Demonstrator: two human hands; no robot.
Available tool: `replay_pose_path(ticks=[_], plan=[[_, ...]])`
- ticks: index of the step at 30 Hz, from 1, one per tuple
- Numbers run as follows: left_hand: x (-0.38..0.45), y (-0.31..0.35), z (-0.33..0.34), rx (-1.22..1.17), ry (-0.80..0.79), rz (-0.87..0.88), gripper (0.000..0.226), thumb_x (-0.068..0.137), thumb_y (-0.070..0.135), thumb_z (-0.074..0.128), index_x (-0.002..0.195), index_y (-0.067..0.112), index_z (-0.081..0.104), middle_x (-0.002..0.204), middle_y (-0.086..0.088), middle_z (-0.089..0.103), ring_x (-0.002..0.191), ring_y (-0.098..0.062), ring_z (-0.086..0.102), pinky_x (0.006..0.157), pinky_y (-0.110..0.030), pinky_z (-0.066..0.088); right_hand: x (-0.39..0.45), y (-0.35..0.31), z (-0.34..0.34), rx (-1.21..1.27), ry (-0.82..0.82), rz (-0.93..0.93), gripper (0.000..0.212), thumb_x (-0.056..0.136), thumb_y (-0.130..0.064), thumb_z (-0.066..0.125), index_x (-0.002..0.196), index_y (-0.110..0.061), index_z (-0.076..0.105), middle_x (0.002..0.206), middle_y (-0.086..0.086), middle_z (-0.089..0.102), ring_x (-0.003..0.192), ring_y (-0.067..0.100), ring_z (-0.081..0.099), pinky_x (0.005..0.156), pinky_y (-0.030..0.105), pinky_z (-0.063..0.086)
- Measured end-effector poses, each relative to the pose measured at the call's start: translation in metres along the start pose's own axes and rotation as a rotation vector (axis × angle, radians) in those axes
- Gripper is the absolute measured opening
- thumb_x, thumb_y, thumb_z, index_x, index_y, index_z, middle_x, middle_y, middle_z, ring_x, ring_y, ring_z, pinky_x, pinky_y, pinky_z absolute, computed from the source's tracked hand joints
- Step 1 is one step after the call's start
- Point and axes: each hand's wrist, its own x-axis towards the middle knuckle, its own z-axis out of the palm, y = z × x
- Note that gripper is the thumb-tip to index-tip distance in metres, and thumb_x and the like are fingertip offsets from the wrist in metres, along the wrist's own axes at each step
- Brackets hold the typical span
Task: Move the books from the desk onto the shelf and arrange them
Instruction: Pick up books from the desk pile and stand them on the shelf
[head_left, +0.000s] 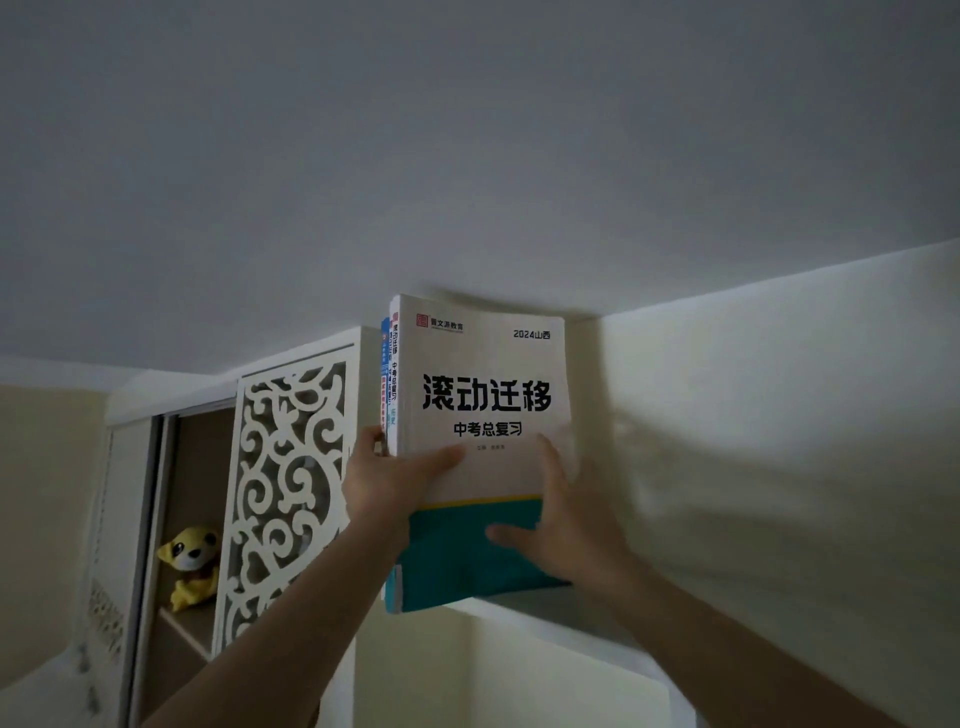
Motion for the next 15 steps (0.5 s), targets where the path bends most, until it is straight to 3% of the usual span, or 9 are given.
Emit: replay_pose_path(ticks=[4, 8, 12, 15], plan=[[0.021, -0.013, -0.001, 0.046, 0.072, 0.005, 0.073, 0.052, 0.034, 0.093, 0.111, 0.025, 0.050, 0.095, 0.003, 0.064, 0.082, -0.020, 0.065, 0.075, -0.041, 0.060, 0.006, -0.022, 0.047, 0.170, -0.169, -0.038, 0.134, 0.055, -0.081, 0.068, 0.148, -0.044, -0.021, 0.155, 0.009, 0.028, 0.141, 0.030, 0.029, 0.111, 0.050, 0.036], [0.048, -0.024, -0.005, 0.060, 0.099, -0.002, 0.070, 0.054, 0.032, 0.093, 0.106, 0.027, 0.045, 0.086, 0.008, 0.059, 0.074, -0.014, 0.060, 0.064, -0.032, 0.055, 0.030, -0.032, 0.082, 0.213, -0.197, -0.015, 0.144, 0.031, -0.095, 0.058, 0.138, -0.054, -0.029, 0.156, 0.010, 0.028, 0.142, 0.031, 0.030, 0.111, 0.052, 0.037], [0.070, -0.039, -0.006, 0.109, 0.136, 0.039, 0.066, 0.056, 0.035, 0.092, 0.105, 0.027, 0.047, 0.090, 0.006, 0.062, 0.079, -0.016, 0.062, 0.061, -0.030, 0.055, 0.048, -0.044, 0.103, 0.128, -0.289, -0.022, 0.141, 0.042, -0.086, 0.060, 0.138, -0.048, -0.036, 0.156, 0.011, 0.027, 0.145, 0.033, 0.020, 0.116, 0.055, 0.026], [0.084, -0.049, -0.003, 0.135, 0.149, 0.084, 0.059, 0.058, 0.037, 0.090, 0.102, 0.019, 0.056, 0.094, 0.002, 0.068, 0.082, -0.019, 0.067, 0.068, -0.037, 0.061, 0.059, -0.045, 0.115, 0.102, -0.298, -0.001, 0.142, 0.036, -0.087, 0.056, 0.134, -0.051, -0.040, 0.157, 0.010, 0.026, 0.148, 0.034, 0.013, 0.117, 0.058, 0.021]])
